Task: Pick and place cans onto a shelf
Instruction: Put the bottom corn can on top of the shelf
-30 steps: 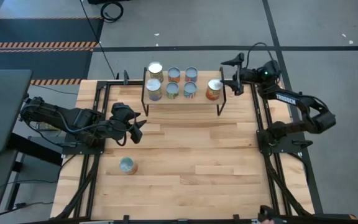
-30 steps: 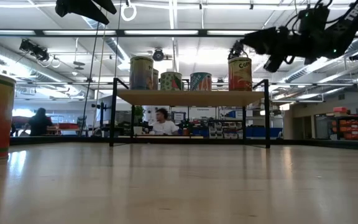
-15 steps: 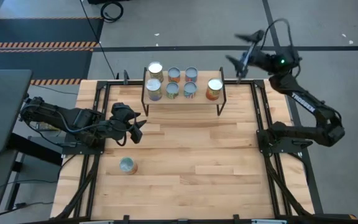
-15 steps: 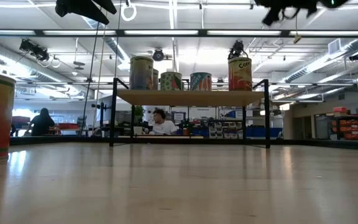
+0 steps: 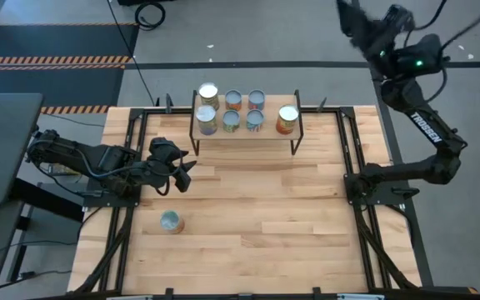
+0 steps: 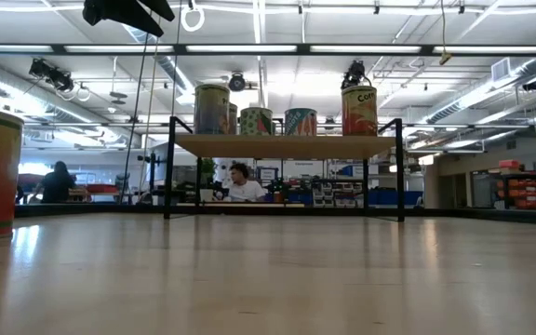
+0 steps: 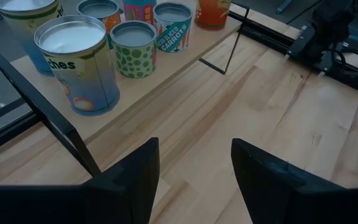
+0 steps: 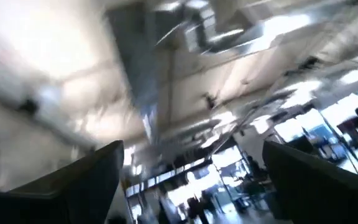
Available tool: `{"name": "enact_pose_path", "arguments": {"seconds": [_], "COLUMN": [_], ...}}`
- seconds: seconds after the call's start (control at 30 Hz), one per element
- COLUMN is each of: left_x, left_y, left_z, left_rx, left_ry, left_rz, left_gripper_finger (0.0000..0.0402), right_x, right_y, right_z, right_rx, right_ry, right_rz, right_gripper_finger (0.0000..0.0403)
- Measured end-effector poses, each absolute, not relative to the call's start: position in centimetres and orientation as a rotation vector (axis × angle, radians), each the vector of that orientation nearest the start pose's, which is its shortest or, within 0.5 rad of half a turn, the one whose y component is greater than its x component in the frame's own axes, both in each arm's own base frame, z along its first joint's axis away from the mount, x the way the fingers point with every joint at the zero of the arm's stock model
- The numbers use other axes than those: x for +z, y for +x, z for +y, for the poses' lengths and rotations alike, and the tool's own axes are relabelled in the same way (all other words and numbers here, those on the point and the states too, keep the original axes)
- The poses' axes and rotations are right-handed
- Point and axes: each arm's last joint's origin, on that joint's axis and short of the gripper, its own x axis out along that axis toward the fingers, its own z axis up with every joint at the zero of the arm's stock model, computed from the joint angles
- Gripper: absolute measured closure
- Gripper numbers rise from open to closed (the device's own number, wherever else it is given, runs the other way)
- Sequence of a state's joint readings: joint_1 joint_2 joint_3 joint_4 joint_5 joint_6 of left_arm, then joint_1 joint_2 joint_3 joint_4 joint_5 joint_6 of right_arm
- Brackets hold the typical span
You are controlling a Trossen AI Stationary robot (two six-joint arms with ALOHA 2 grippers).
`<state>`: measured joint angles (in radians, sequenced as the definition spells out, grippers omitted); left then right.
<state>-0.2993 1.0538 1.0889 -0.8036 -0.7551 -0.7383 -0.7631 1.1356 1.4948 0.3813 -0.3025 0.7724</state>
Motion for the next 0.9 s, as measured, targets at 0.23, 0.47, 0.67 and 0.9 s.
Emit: {"name": "enact_pose_path", "arguments": {"seconds": [0.23, 0.47, 0.67, 0.9], "left_x": [34.0, 34.0, 34.0, 35.4], "left_y": [19.3, 19.3, 19.3, 20.4], "left_z": [-3.9, -3.9, -3.9, -4.2], "left_rx": [0.644, 0.644, 0.644, 0.596], "left_ry": [-0.309, -0.309, -0.310, -0.419], "left_rz": [0.467, 0.467, 0.466, 0.300], "left_gripper_finger": [0.0198, 0.0198, 0.0198, 0.0198], "right_x": [53.1, 51.0, 48.2, 47.3], "right_y": [16.6, 19.9, 26.6, 30.9], "right_z": [-13.3, -13.9, -9.7, -6.0], "right_rx": [-0.291, -0.335, -0.052, 0.286], "right_ry": [-0.217, -0.203, 0.006, 0.302], "right_rz": [-0.501, -0.360, -0.248, -0.314], "right_gripper_finger": [0.0013, 0.0013, 0.0013, 0.0013]}}
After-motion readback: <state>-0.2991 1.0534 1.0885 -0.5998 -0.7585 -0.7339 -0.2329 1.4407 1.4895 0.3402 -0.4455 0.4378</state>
